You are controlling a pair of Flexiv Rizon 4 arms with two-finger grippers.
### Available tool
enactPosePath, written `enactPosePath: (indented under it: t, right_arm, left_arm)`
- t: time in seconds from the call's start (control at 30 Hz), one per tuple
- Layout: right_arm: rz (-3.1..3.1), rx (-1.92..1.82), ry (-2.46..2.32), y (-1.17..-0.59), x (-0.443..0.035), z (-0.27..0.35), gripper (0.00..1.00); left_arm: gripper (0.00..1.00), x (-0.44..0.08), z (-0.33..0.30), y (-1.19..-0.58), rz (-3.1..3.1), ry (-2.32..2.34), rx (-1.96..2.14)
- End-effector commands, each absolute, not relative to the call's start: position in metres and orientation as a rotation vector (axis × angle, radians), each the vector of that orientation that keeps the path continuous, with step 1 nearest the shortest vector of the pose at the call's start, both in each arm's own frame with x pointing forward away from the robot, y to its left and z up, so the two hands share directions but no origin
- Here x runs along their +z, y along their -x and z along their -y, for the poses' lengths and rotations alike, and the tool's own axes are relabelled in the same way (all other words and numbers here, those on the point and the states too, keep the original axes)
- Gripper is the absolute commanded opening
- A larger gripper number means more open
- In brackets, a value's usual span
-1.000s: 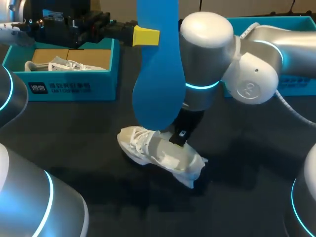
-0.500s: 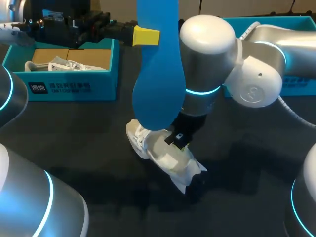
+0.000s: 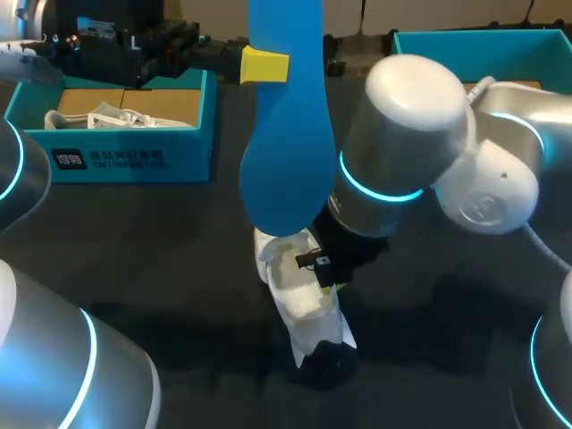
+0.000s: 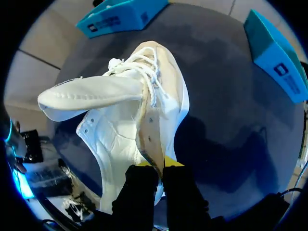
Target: Take the shoe out of the shoebox, open the shoe tongue, remove and reinsert the insole, then place the shoe into the shoebox
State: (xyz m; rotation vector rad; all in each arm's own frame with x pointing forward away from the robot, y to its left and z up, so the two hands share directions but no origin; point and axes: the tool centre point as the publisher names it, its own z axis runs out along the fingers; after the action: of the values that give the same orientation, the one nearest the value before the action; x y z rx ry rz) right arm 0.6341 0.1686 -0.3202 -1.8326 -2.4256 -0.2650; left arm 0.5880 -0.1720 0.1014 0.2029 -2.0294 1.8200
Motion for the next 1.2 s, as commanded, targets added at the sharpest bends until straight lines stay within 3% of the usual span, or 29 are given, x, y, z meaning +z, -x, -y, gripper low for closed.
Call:
enactPosePath:
  t: [0.03,1.2]
  right_arm:
    - [2.243,-0.404,2.068,-0.628,-0.320,-0.168,0.00]
    - [2.094,-0.438,2.003,-0.653,-0.376,-0.179,0.00]
  left_arm:
    - [0.00,0.102,0.174,-0.589,2.032,-0.202,1.816]
    - [0.00,0.102,0.174,-0.589,2.032,-0.202,1.816]
